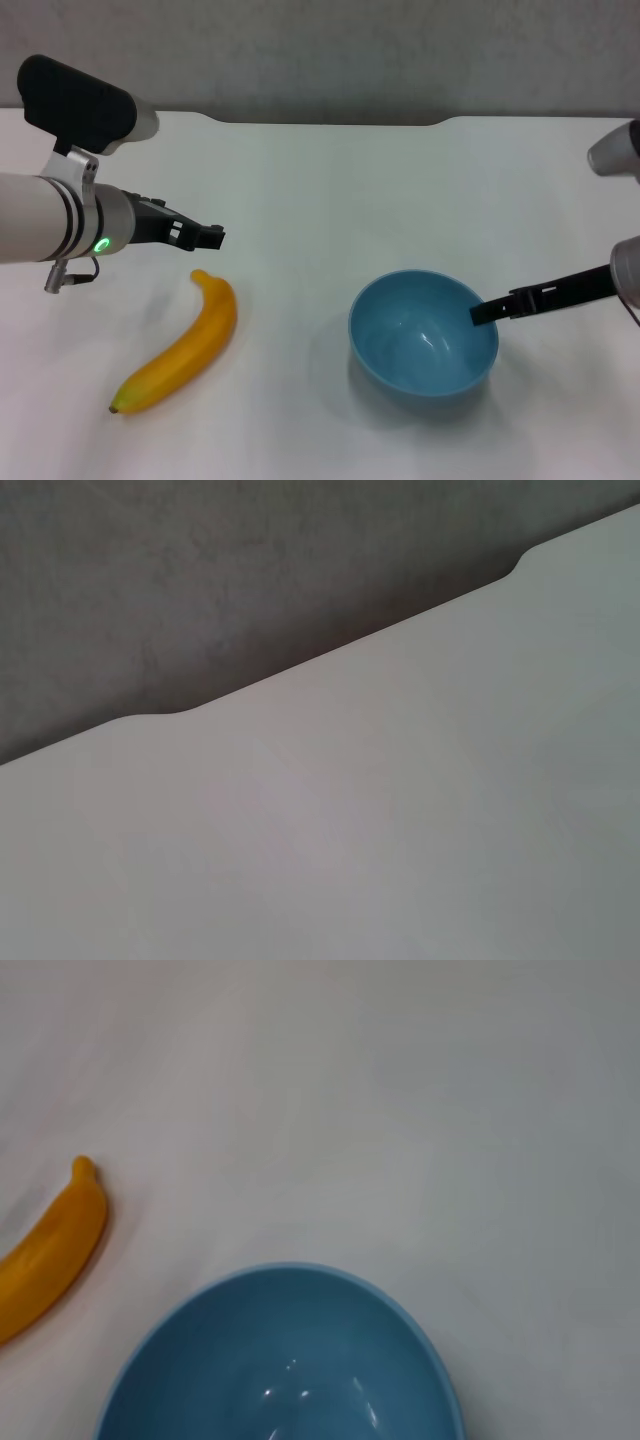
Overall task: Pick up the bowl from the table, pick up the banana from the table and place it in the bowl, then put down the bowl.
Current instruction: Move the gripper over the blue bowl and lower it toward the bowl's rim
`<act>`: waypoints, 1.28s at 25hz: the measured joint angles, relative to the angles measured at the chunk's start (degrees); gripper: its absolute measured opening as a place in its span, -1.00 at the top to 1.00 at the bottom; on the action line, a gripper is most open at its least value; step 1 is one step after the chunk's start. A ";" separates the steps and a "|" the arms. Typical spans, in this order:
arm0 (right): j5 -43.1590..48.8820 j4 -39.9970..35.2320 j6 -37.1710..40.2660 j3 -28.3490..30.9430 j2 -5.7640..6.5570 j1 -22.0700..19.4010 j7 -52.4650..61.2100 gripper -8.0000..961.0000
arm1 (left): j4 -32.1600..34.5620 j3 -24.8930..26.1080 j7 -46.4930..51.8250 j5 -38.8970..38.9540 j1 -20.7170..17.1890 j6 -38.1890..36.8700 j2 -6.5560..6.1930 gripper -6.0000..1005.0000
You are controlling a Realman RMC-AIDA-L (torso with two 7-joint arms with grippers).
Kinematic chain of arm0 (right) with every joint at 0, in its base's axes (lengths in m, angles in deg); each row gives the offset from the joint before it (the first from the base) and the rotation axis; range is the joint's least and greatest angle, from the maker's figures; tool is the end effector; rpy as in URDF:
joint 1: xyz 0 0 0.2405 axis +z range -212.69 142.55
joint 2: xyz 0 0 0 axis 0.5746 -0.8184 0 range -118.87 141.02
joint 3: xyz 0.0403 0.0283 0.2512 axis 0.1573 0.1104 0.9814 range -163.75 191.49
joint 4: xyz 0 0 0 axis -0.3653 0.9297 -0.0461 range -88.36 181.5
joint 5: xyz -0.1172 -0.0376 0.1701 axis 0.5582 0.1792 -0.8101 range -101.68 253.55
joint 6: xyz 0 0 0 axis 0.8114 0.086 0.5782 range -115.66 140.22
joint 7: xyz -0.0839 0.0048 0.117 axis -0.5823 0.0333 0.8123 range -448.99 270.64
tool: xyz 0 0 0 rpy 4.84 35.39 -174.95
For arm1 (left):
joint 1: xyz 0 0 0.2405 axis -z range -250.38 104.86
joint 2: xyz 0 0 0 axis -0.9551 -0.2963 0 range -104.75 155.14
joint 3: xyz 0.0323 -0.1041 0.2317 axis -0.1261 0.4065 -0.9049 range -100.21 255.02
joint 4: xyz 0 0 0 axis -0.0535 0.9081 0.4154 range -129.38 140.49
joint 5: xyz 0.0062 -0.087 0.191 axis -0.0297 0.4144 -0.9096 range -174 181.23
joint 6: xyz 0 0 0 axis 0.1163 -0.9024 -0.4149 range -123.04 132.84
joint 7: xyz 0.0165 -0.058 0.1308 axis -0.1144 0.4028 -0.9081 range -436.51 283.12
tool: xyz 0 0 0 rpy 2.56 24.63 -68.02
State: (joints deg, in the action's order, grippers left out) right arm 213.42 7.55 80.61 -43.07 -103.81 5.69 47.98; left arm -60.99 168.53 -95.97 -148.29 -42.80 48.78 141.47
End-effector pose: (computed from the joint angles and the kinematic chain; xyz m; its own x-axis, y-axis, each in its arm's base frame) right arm 0.2694 0.3959 -0.0042 0.4710 -0.8645 -0.1756 -0.8558 -0.3996 -0.3285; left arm -0.2158 0.4173 -0.0016 0.7679 0.5965 0.2335 0.5522 -0.4315 -0.7133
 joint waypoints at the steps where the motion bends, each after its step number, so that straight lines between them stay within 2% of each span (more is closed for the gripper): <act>1: -0.01 0.66 -0.34 -0.04 -0.03 0.07 -0.10 -0.40 | 0.01 -0.06 0.00 -0.01 0.00 -0.11 0.00 -0.71; 6: -0.09 3.98 -2.70 -0.86 -0.23 1.15 -0.22 -0.39 | 0.02 0.06 0.25 0.02 -0.22 -0.39 0.00 -0.71; 15: -0.08 5.40 -4.15 -1.25 -0.42 1.41 -0.29 -0.37 | 0.02 -0.22 0.28 0.03 -0.89 -1.74 0.00 -0.70; 20: -0.18 5.99 -5.07 -1.24 -0.60 1.13 -0.43 -0.08 | 0.01 0.17 0.33 0.04 -1.73 -1.89 0.04 -0.70; 32: -2.25 6.54 -7.22 -1.26 -0.71 -0.04 -4.87 0.44 | 0.00 0.20 1.16 0.12 -3.24 -2.98 0.09 -0.69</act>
State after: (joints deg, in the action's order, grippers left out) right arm 211.17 14.09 73.39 -44.33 -104.52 5.65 43.10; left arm -60.98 168.73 -94.81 -148.17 -46.03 45.80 141.56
